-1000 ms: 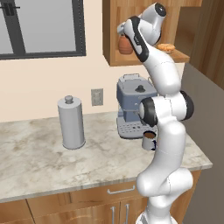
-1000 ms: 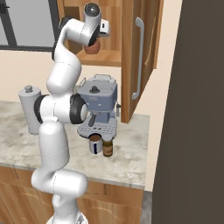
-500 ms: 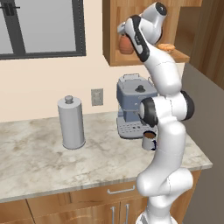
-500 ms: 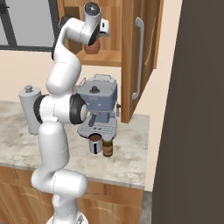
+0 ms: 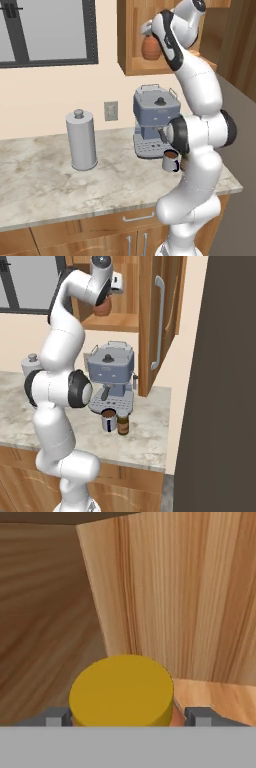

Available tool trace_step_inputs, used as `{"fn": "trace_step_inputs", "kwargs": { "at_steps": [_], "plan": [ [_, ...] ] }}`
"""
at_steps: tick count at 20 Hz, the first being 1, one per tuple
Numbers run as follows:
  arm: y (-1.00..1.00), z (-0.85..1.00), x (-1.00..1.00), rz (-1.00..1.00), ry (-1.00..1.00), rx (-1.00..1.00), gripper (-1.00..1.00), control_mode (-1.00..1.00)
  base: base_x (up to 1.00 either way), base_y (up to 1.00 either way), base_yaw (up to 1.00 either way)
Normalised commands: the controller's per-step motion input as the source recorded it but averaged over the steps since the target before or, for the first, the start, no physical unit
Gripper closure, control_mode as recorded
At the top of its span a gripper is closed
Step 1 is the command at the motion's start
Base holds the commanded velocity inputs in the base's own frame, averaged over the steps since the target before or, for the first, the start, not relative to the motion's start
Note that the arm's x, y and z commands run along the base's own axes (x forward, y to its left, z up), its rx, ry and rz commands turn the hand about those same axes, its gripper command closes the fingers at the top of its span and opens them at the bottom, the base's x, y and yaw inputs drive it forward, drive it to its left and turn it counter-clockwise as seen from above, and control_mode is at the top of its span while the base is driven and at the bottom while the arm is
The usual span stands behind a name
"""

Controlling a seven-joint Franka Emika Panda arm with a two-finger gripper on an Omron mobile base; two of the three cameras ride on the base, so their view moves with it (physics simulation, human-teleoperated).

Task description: Pick the cinnamon and honey bottle from the cabinet and place them next to the mug.

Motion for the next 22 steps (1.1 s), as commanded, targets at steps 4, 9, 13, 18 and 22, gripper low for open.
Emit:
{"fn": "trace_step_inputs", "kwargs": {
  "at_steps": [4,9,13,18,22],
  "plan": [
    [-0.08,0.0,-0.91,-0.04,-0.14,0.0,1.0,-1.0,0.0,0.0,0.0],
    [-0.09,-0.02,-0.94,-0.07,-0.09,0.0,1.0,-1.0,0.0,0.0,0.0],
    [-0.05,-0.03,-0.97,-0.08,-0.06,0.0,1.0,-1.0,0.0,0.0,0.0],
    [-0.01,-0.02,-1.0,-0.09,-0.02,0.01,1.0,-1.0,0.0,0.0,0.0],
    [0.0,0.0,-1.0,-0.1,0.0,0.01,1.0,-1.0,0.0,0.0,0.0]
  ]
}}
